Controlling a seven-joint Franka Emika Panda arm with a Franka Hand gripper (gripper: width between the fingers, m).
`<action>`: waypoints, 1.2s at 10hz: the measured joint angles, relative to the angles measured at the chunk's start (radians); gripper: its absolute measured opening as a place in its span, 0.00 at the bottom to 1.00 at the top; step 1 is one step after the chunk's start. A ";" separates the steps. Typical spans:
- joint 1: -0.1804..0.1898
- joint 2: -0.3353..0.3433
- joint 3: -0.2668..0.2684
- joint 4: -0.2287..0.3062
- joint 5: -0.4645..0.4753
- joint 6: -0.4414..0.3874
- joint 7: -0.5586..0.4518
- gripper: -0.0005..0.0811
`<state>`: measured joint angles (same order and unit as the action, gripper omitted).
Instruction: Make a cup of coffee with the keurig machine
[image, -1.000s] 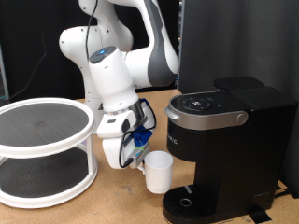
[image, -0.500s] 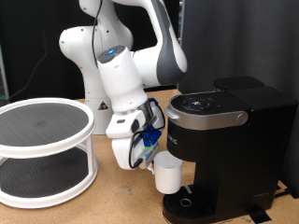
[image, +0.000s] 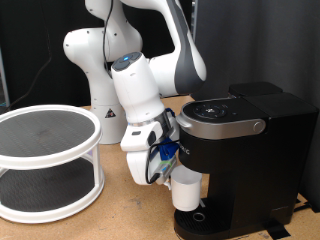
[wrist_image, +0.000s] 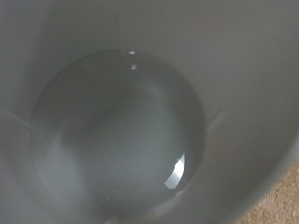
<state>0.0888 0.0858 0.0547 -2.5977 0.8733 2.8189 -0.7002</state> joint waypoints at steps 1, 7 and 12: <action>0.000 0.002 0.006 0.008 0.012 0.003 0.000 0.10; -0.002 0.019 0.009 0.023 0.016 0.018 0.000 0.10; -0.003 0.023 0.009 0.026 0.027 0.018 -0.004 0.10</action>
<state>0.0860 0.1087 0.0635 -2.5716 0.8999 2.8372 -0.7043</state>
